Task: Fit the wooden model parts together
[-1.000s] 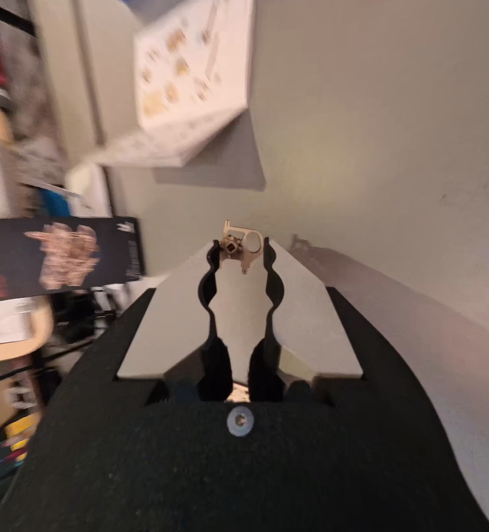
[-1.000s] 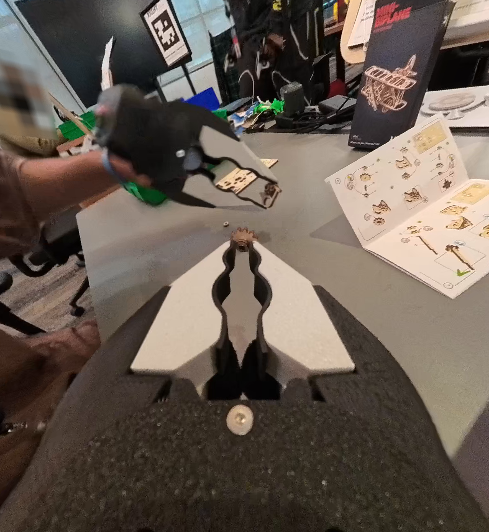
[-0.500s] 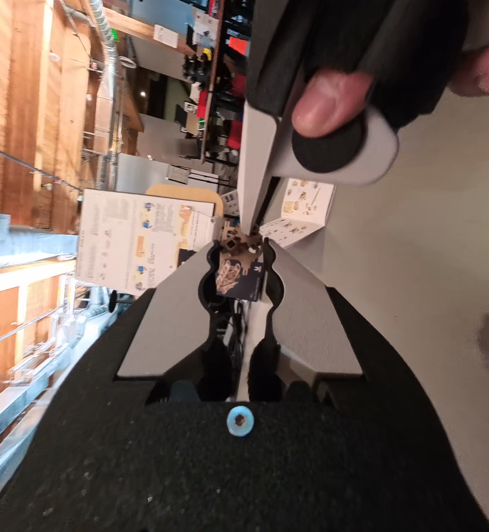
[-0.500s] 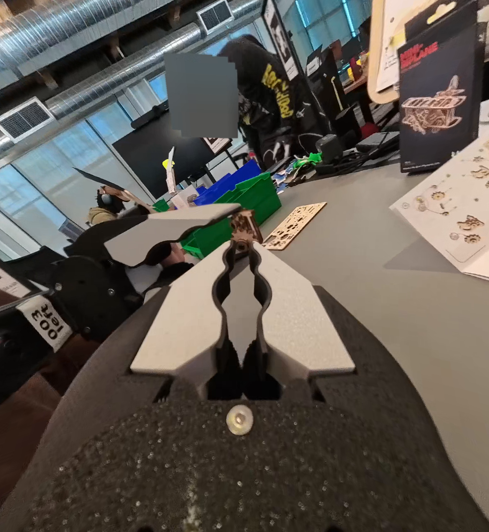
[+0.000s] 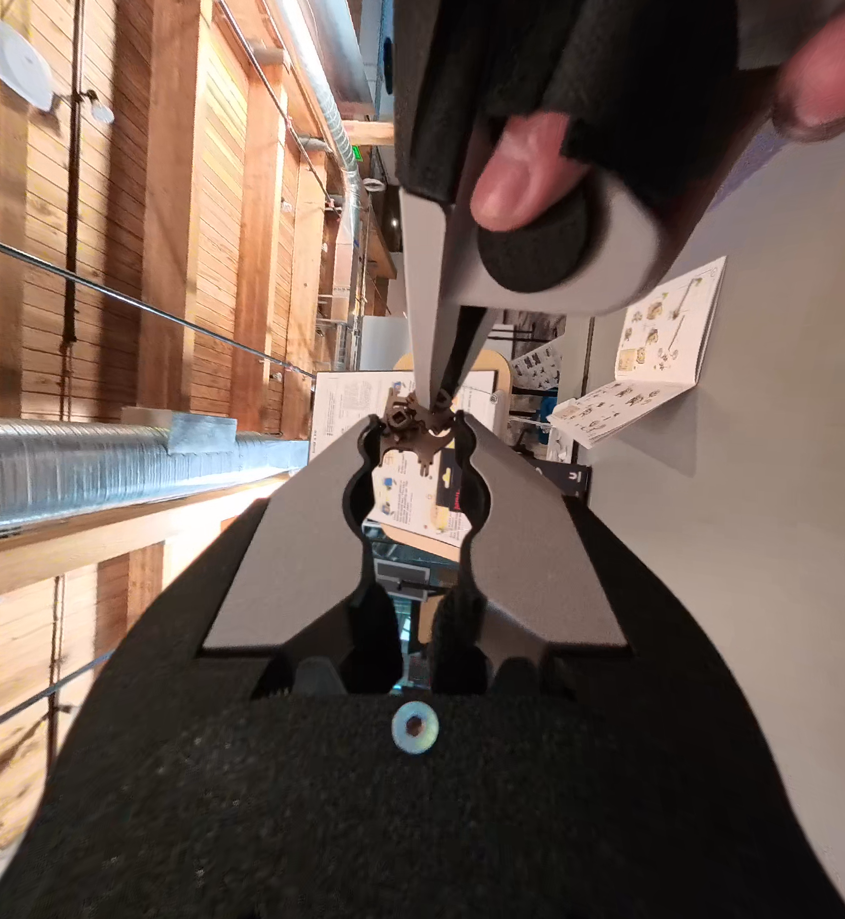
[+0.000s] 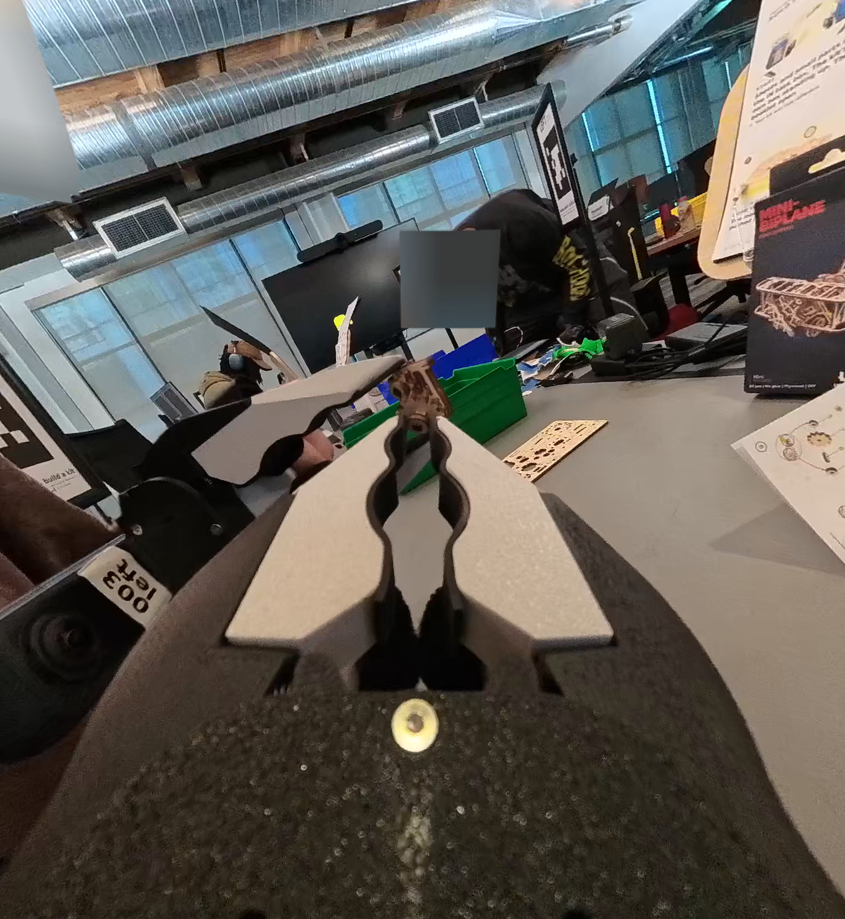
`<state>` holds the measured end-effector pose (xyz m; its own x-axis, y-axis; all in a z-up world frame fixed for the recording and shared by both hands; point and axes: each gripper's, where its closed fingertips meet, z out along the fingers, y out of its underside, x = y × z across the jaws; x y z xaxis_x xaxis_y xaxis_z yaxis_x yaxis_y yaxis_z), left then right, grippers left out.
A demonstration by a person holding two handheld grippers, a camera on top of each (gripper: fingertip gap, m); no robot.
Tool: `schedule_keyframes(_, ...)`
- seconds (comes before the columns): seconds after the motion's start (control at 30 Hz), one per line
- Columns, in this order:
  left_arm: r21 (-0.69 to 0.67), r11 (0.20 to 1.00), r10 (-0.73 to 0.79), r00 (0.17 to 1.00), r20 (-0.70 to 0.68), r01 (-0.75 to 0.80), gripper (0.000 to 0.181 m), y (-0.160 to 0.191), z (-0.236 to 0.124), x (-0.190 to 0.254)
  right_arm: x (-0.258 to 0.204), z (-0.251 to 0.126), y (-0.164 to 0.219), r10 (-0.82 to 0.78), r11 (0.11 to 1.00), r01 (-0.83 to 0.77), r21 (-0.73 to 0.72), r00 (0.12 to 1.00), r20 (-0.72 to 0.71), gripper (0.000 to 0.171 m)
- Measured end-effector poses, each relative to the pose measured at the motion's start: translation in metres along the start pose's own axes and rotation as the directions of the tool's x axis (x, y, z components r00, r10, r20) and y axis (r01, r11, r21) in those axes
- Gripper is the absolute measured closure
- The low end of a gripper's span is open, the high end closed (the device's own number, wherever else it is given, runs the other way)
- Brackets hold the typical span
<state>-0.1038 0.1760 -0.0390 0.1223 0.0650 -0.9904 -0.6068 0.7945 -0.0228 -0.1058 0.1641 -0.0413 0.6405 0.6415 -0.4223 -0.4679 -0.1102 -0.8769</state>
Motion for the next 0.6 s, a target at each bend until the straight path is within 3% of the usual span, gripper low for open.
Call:
schedule_keyframes(0.2, 0.011, 0.999, 0.031, 1.000, -0.001, -0.031, 0.154, 0.004, -0.004, 0.002, -0.003, -0.004, -0.006, -0.087, 0.996, 0.087, 0.014, 0.996, 0.008, 0.163)
schedule_keyframes(0.37, -0.015, 0.998, -0.069, 0.997, -0.031, 0.069, 0.154, 0.011, -0.005, 0.002, 0.000, -0.005, -0.001, -0.116, 0.993, 0.115, -0.035, 0.993, -0.018, 0.163)
schedule_keyframes(0.47, -0.037, 0.982, -0.188, 0.979, -0.076, 0.185, 0.154, 0.009, -0.006, 0.004, 0.011, -0.005, 0.011, 0.019, 0.989, -0.037, -0.146, 0.993, -0.120, 0.163)
schedule_keyframes(0.6, -0.067, 0.959, -0.281, 0.948, -0.152, 0.274, 0.154, 0.003, -0.006, 0.021, 0.015, -0.006, 0.017, 0.171, 0.967, -0.193, -0.163, 0.975, -0.145, 0.163)
